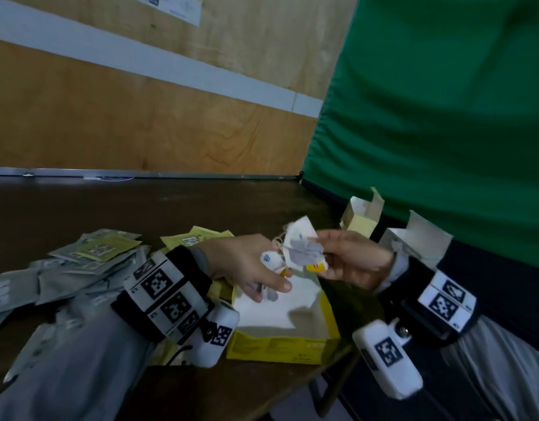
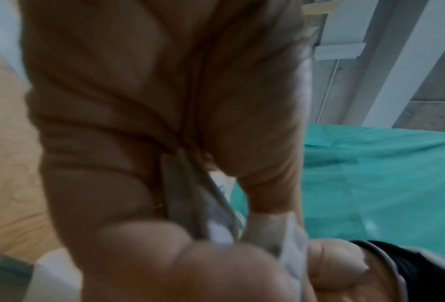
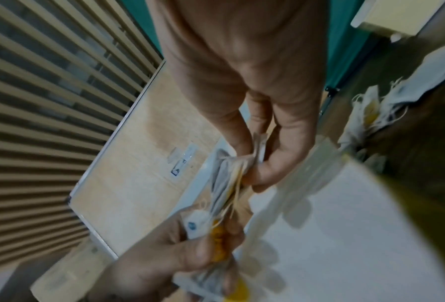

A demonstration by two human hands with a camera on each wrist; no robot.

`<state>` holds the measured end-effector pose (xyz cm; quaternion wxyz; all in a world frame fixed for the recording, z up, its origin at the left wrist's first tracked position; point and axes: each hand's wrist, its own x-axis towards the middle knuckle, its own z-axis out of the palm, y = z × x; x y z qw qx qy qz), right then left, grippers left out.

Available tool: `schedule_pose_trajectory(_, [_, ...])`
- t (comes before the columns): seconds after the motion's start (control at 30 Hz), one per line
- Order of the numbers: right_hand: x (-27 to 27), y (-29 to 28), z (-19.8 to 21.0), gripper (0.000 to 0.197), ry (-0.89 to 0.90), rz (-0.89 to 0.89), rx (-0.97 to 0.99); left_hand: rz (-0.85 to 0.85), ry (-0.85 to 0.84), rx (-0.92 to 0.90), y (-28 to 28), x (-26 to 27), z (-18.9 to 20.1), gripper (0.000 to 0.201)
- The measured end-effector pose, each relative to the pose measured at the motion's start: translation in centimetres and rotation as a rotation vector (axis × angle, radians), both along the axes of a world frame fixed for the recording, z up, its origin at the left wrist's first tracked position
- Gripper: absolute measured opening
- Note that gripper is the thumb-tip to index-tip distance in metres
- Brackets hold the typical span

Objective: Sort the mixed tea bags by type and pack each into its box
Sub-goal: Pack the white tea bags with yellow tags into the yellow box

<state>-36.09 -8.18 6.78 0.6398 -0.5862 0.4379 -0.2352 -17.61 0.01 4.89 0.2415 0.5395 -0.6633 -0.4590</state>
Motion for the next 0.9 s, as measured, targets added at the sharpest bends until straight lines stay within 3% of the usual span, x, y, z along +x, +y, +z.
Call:
schedule_pose_trajectory(0.1, [-1.0, 0.0, -1.8, 0.017, 0.067, 0.060, 0.044, 0.006, -0.129, 0.003, -0.3, 0.3, -0.3, 0.023])
schedule_pose_trajectory(0.2, [-1.8, 0.3, -2.5, 0.014, 0.145, 0.121, -0.045, 0.038, -0.159, 0.030, -0.5, 0.8, -0.2, 0.023])
schedule_pose_trajectory(0.3, [-2.1, 0.7, -2.6, 0.013, 0.294, 0.298, -0.203, 0.074, -0.130, 0.062, -0.4, 1.6, 0.2, 0.019])
schedule_pose_trajectory(0.4, [-1.6, 1.3, -2.5, 0.013, 0.383, 0.394, -0.486, 0.080, -0.069, 0.062, -0.5, 2.2, 0.4, 0.040])
schedule_pose_trajectory(0.53, [-0.2, 2.1, -1.7, 0.031, 0.291, 0.286, -0.858, 0.094, 0.078, 0.090, -0.7, 1.7, 0.3, 0.038])
schedule_pose_trajectory(0.67, [1.1, 2.9, -1.5, 0.033, 0.097, 0.259, -0.983, 0.058, 0.246, 0.126, -0.4, 1.6, 0.3, 0.032])
schedule_pose_trajectory(0.77, [1.5, 2.9, -1.6, 0.026, 0.094, 0.208, -1.055, 0.024, 0.361, 0.160, -0.1, 1.6, 0.8, 0.032])
schedule_pose_trajectory(0.9, [1.6, 2.6, -1.7, 0.031, 0.127, 0.208, -1.044, -0.006, 0.429, 0.193, 0.3, 1.6, 1.4, 0.033])
